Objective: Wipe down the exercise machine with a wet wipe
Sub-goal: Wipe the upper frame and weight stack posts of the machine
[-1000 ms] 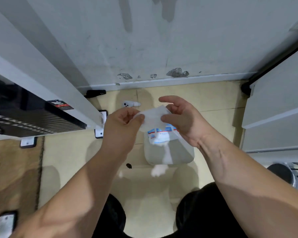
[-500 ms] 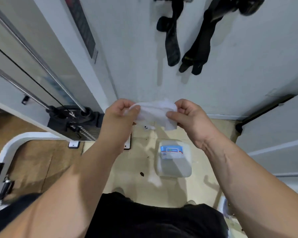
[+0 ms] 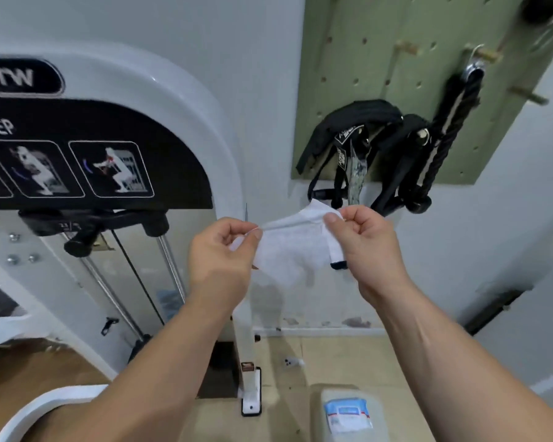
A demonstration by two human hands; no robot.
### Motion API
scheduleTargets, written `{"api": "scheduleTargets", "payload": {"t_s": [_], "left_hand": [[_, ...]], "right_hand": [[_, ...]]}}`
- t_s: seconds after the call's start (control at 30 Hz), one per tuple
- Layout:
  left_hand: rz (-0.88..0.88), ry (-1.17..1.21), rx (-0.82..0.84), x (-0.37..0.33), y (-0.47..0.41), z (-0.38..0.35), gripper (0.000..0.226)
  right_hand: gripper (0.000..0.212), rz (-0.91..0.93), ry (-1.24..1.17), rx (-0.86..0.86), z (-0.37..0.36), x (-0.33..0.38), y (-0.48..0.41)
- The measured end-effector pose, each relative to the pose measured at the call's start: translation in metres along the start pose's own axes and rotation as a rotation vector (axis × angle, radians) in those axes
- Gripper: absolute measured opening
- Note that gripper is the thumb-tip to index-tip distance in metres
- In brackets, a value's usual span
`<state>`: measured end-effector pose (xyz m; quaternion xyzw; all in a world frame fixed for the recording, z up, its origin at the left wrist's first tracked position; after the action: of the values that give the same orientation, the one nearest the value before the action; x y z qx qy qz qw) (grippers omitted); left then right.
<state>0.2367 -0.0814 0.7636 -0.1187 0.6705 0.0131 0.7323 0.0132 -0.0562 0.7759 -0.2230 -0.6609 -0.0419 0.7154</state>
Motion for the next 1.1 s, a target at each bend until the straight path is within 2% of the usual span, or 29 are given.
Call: {"api": "scheduleTargets", "payload": {"t_s": [0.23,0.43,0.57,0.63,0.67,0.77,0.83,0.9,0.97,1.03,1.1], "left_hand": [[-0.215,-0.137,-0.193,-0.086,-0.038,0.042,0.009],[-0.362,-0.467,-0.4,-0.148,-0.081,0.067,0.011],[-0.483,-0.769,-0.581,-0.162,-0.109,0.08,0.01],[-0.555,-0.827,-0.632,-0.164,-0.115,0.084,0.013],[-0.583,-0.84,-0.622,-0.165,-0.113,0.084,0.015],[-0.576,-0.821,-0.581,-0.163,-0.113,0.086,0.019],[-0.585,-0.791,-0.548,-0.162,-0.115,0.09,0.021],[-0.616,-0.787,-0.507,-0.162,-0.118,0.096,0.02],[-0.665,-0.832,-0.467,-0.162,-0.119,0.1,0.023],[-0.723,-0.89,-0.406,-0.159,-0.119,0.104,0.038],[-0.821,-0.907,-0.351,-0.15,-0.118,0.107,0.045]], "right_hand": [[0.013,0.164,-0.053,0.193,-0.062,0.074,-0.072],[0.014,0.247,-0.058,0.383,-0.132,0.126,-0.146],[0.008,0.283,0.125,0.421,-0.175,0.13,-0.175],[0.016,0.329,0.311,0.362,-0.188,0.126,-0.174],[0.022,0.37,0.344,0.304,-0.186,0.126,-0.166],[0.025,0.657,0.172,0.18,-0.18,0.133,-0.124],[0.044,0.801,0.22,0.275,-0.194,0.128,-0.096],[0.066,0.763,0.365,0.399,-0.211,0.114,-0.083],[0.079,0.681,0.436,0.383,-0.212,0.099,-0.082],[0.089,0.633,0.451,0.342,-0.205,0.082,-0.079],[0.091,0.552,0.436,0.344,-0.193,0.055,-0.068]]}}
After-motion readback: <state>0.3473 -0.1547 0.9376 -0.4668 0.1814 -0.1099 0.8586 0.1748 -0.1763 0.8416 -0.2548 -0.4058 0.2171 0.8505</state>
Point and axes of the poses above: each hand's wrist, its own y-axis away from the middle knuckle, its own z-axis out of the back of the hand, x = y × z, the point moved 5 cm from there along -y, towards the middle knuckle, and after that the axes turned 5 degrees about z, right-handed, at the moved point
